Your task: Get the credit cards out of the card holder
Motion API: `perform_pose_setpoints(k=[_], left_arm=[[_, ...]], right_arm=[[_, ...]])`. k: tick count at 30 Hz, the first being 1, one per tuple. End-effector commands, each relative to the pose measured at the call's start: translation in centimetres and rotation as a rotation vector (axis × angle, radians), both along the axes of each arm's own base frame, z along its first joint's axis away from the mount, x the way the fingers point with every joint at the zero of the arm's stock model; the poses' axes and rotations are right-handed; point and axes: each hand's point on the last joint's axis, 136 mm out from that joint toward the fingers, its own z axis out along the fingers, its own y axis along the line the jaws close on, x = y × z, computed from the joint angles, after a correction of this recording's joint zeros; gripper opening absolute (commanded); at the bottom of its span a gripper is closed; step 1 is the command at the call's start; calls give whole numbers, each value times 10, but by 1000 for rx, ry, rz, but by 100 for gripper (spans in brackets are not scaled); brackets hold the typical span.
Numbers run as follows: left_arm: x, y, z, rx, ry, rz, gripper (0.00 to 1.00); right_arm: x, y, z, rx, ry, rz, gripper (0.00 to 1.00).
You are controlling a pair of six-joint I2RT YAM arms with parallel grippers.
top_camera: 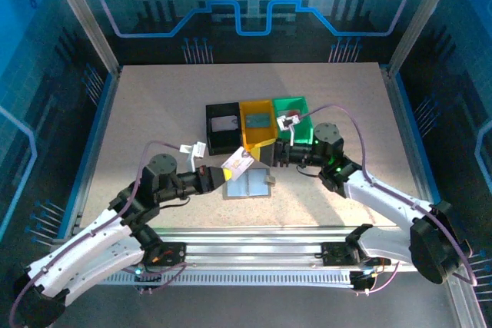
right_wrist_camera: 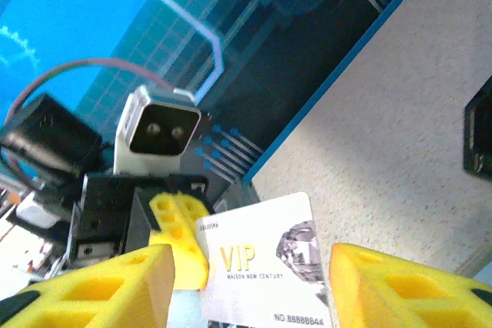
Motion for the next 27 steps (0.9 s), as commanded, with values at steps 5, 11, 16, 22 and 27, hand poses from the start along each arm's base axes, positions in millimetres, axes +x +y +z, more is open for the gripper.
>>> perform_pose_setpoints(k=[5,11,16,22,27], left_arm=[[-26,-8,22,8,-19,-203,0],[-29,-13,17,23,-6,-254,0],[-29,-12,15,51,-12,-263,0],[-23,-11,15,66,-21,-257,0],[-21,-9,18,71,-28,-259,0]], right_arm=[[-15,4,-16,-53,-3,133,54],[-25,5,-11,-40,-27,173,49],[-35,7,-9,-33,-33,215,41],[-48,14,-9,-30,-36,271,31],[-49,14,-14,-51,-29,266,19]])
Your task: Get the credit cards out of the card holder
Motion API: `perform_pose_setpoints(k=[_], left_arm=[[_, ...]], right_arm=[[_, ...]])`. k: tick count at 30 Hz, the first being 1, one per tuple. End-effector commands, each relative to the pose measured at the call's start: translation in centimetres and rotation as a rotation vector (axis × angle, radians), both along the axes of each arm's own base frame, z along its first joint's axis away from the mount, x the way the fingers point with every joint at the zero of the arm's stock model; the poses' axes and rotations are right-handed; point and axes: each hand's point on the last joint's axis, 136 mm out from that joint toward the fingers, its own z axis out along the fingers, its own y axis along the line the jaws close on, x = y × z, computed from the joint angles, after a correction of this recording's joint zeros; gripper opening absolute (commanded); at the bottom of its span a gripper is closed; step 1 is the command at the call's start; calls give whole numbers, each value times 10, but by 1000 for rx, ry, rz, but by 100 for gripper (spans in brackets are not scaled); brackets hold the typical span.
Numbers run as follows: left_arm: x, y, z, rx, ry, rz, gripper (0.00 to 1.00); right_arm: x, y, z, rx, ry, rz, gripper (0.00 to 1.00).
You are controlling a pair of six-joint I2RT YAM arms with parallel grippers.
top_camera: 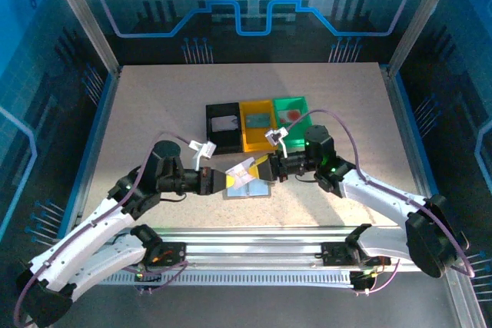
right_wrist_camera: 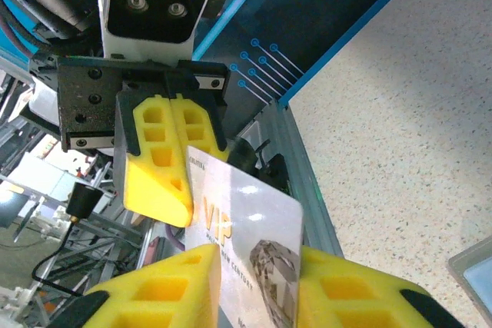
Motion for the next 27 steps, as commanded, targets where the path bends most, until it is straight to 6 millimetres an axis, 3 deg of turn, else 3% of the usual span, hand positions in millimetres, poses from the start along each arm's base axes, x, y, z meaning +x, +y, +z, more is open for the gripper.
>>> perform_pose_setpoints(k=[1,7,13,16,17,20,27], left_arm=[[-2,1,11,-6,-32,-30,0],[2,6,9,12,-47,-13,1],[15,25,22,97,-129,53,57],[28,45,28,185,-195,130,70],[34,56,27,235,-209,180,80],[51,87,27,351,-269,308,99],[69,154,20,570,-348,635,99]], right_arm=[[-6,1,9,0,-32,17,15],[1,-3,9,-27,-54,-31,0],[21,-7,8,-59,-45,-135,0],[47,-10,3,-123,-24,-257,0],[60,-12,-1,-162,-7,-318,0],[95,-15,-14,-277,57,-453,0],[150,9,-44,-452,139,-572,0]])
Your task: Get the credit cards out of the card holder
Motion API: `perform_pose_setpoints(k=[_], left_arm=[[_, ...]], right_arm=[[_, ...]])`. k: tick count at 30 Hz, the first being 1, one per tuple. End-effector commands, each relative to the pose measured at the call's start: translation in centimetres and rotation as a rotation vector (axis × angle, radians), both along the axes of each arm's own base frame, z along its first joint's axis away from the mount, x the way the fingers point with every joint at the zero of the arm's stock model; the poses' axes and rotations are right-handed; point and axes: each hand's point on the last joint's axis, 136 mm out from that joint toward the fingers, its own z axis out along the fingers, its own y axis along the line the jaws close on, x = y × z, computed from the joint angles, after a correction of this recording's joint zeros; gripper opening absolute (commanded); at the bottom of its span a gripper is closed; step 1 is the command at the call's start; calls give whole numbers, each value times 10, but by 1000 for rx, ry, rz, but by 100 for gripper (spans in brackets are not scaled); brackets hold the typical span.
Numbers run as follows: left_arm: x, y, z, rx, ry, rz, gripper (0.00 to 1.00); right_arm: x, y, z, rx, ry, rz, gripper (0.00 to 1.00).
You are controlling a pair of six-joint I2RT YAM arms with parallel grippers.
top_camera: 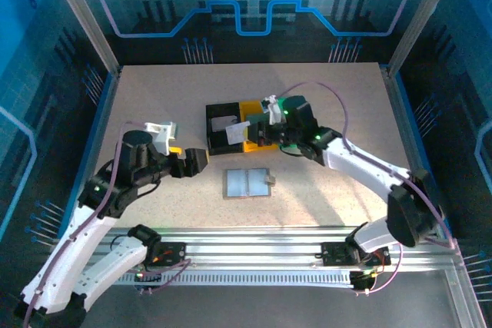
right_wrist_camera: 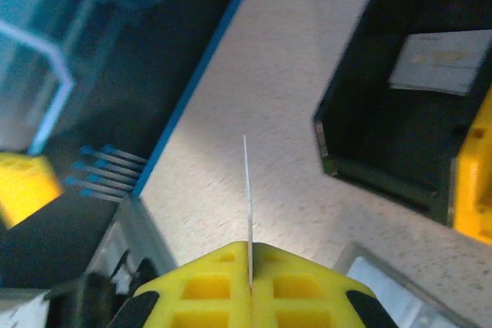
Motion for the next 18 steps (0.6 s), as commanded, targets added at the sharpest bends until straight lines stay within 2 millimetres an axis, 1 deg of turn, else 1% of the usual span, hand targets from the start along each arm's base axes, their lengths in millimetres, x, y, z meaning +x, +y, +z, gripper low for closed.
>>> perform_pose_setpoints(k=[1,5,6,10,13,18], left_arm=[[5,46,-8,152,-60,195,99],[3,61,-19,152,-82,286,99],[4,62,-22,152,-83,294,99],[5,65,-27,184,-80,298,99],[7,70,-29,202,-74,325,99],[7,66,-31,186,-67,310,99]], right_arm=[[22,1,-32,-145,81,-108,0],[49,22,-51,-190,117,-136,0],[55,26,-55,-196,126,-141,0],[78,45,-68,-215,136,-160,0],[94,51,-78,-236,145,-188,0],[114,64,-92,-217,178,-203,0]])
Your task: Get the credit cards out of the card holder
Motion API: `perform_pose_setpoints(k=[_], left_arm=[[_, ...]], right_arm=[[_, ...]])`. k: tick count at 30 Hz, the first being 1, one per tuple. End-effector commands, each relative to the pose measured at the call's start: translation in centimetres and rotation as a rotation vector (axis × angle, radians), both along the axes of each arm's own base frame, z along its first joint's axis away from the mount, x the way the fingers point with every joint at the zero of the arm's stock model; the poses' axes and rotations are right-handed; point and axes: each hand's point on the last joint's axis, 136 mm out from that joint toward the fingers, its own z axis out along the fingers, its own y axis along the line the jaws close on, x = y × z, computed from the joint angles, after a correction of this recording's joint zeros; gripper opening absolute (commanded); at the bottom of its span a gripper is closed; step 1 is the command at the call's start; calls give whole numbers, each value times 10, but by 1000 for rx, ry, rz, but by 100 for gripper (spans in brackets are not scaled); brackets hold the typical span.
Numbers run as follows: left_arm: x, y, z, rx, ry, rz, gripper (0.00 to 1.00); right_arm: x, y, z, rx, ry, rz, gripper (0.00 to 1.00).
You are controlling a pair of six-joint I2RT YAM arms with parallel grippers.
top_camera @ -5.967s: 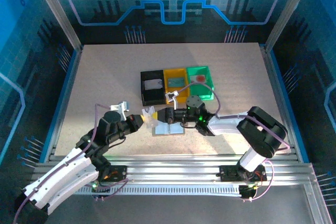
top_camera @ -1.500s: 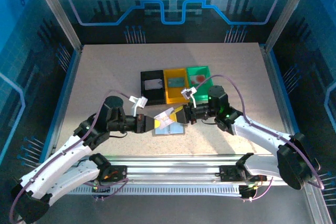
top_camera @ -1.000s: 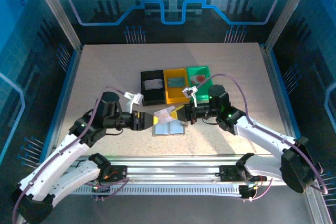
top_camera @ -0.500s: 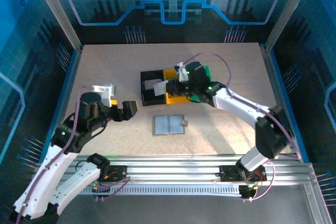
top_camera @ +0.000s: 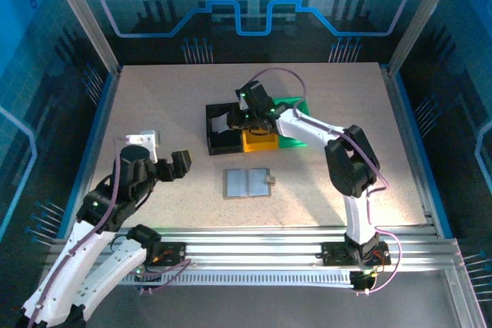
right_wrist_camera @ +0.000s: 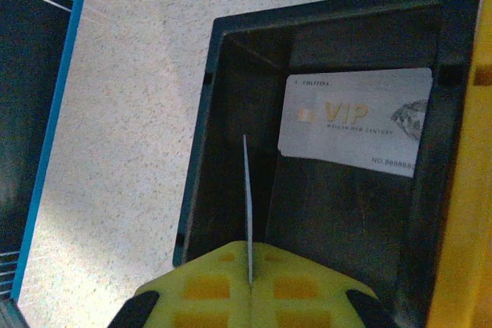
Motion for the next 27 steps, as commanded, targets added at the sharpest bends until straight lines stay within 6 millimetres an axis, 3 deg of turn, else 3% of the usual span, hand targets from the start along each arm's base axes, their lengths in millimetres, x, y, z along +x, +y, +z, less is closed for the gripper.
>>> perform_pose_setpoints(k=[1,13,27], left_arm=[[4,5,0,17,-13,24,99],[5,5,0,21,-17,19,99],[5,3,1,20,-21,11,99]], right_arm=[[12,7,-8,-5,30,-31,0],[27,24,-34,9,88,-51,0],[43,36,-37,63,92,-77,0]])
